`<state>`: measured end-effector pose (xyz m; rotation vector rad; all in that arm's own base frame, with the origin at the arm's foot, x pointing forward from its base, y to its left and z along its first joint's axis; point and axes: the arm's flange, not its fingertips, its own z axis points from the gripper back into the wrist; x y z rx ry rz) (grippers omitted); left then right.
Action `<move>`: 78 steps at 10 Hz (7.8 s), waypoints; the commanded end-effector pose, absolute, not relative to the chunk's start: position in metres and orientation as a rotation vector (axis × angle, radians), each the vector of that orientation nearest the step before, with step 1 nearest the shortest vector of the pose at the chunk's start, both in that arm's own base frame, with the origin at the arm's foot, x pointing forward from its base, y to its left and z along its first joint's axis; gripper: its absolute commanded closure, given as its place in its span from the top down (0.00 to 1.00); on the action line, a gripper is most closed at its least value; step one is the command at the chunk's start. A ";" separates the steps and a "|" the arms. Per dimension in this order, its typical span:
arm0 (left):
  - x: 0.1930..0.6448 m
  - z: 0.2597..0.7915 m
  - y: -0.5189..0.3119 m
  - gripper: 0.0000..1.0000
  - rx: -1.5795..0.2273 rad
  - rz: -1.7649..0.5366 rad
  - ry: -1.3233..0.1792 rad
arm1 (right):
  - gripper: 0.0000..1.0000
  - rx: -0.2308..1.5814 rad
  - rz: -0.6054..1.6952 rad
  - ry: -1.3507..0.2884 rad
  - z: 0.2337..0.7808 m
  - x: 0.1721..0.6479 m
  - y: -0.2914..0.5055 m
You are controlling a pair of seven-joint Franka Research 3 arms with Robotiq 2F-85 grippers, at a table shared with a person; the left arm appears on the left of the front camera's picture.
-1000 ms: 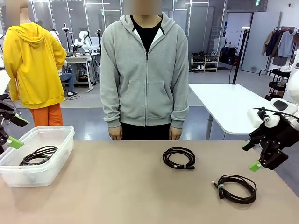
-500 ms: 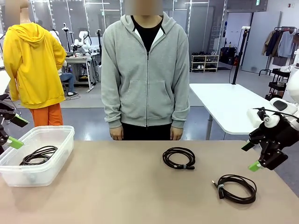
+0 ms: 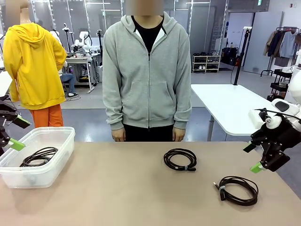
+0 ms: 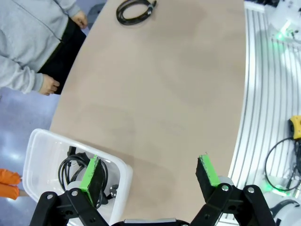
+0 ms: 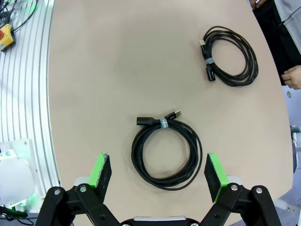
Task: Organize and store the cables.
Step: Place the USB Extension Cable into the Organizing box.
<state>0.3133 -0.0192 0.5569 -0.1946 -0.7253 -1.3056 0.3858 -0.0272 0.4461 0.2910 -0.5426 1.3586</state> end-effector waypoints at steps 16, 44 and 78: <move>0.314 0.555 -0.029 1.00 -0.204 -1.334 -0.718 | 1.00 0.183 0.647 -0.092 0.417 0.404 0.055; 0.314 0.555 -0.029 1.00 -0.204 -1.334 -0.718 | 0.00 0.027 0.204 -0.050 0.306 0.458 0.102; 0.314 0.555 -0.029 1.00 -0.204 -1.334 -0.718 | 1.00 0.100 0.834 -0.234 0.345 0.392 0.436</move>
